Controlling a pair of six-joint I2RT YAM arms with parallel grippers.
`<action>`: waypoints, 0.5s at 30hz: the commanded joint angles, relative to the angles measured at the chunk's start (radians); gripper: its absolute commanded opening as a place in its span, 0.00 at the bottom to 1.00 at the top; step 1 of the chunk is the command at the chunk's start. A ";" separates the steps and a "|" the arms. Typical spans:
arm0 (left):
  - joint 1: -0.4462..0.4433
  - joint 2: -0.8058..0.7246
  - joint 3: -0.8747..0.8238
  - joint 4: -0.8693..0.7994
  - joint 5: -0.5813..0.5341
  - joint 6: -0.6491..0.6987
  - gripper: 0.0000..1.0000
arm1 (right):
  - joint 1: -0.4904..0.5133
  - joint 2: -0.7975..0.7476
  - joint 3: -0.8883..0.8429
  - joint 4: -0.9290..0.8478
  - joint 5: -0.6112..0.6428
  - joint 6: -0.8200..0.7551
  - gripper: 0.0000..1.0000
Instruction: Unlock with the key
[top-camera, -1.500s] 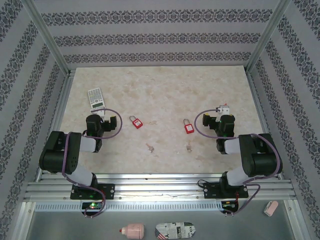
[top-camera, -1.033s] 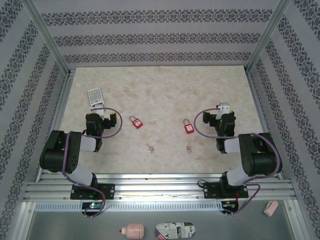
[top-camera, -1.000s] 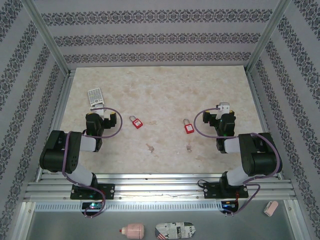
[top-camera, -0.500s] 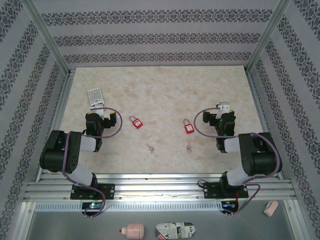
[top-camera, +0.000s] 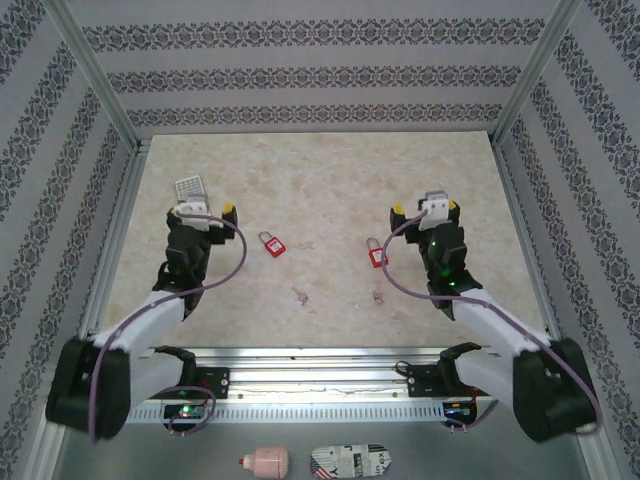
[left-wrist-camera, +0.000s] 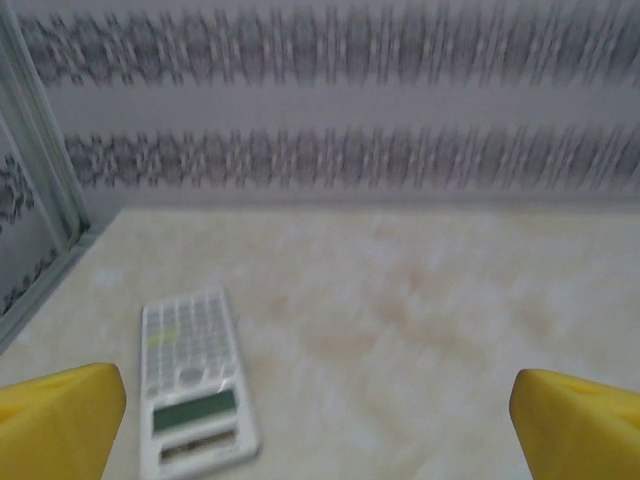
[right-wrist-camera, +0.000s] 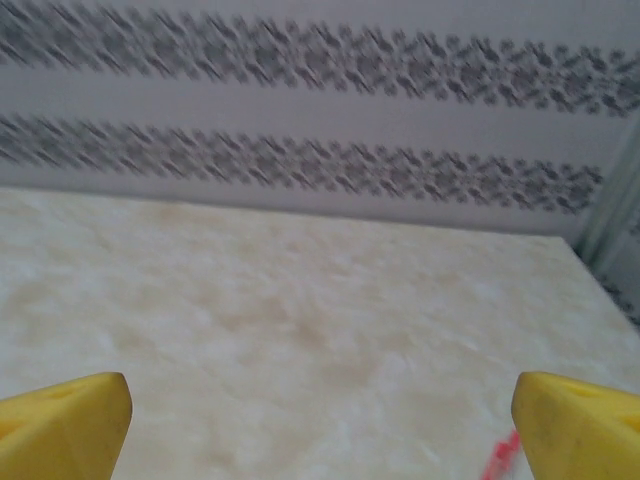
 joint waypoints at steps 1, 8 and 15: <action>-0.021 -0.117 0.128 -0.419 -0.010 -0.256 1.00 | 0.048 -0.084 0.143 -0.447 -0.113 0.127 0.98; -0.137 -0.107 0.343 -0.868 0.215 -0.479 1.00 | 0.243 -0.080 0.343 -0.876 -0.307 0.262 0.98; -0.200 0.036 0.348 -0.928 0.302 -0.540 1.00 | 0.469 0.099 0.336 -0.897 -0.332 0.354 0.91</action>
